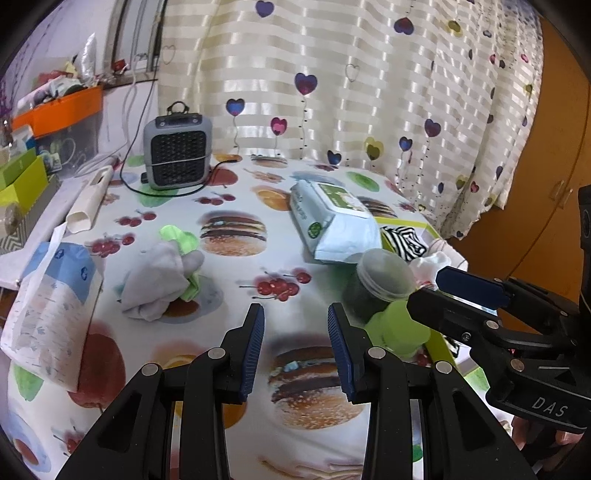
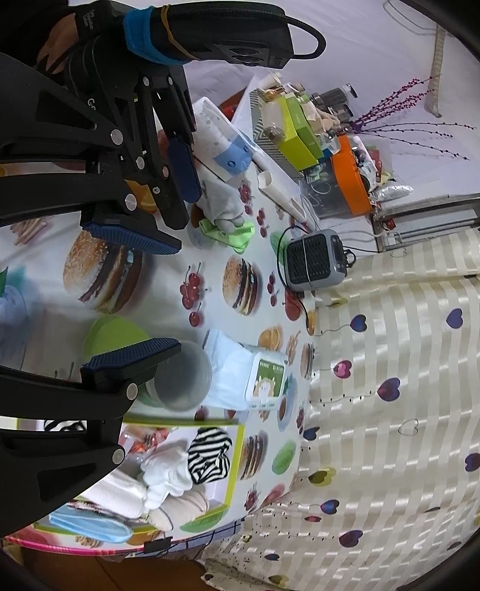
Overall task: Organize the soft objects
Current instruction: 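Lower the left gripper onto the grey glove and close it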
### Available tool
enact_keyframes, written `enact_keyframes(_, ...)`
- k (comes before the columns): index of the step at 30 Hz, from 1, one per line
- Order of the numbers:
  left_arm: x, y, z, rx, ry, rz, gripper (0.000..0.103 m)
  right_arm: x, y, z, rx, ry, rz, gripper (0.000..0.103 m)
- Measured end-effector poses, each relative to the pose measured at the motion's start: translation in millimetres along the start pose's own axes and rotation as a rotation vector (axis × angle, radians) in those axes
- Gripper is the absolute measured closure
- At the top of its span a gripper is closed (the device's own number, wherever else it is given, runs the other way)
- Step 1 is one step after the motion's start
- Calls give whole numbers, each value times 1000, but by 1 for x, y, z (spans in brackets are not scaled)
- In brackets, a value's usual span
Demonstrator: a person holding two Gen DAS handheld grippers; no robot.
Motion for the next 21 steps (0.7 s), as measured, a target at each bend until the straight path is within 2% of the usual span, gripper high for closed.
enact_keyframes(11,1,-9,-39,64,48,-4,67,3,-26,-13,26,24,-31,55)
enact_keyframes(14,3,-11,-53,80,64,2,60,4,-35,-15,29,26,-43,55)
enact_keyframes(21,8,-18,-84,134,86,6,60,8,-51,-22,47,31,-57,55)
Point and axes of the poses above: each gripper's, at about its wrist camera, not at the fingertips, and y roughly against the way its jaws point, z to its right, x to its top, the point moved 10 cm from there along -y, roughly the way its jaws point, and after that the axes turned 1 degree about -y, right-handed, at the moved point
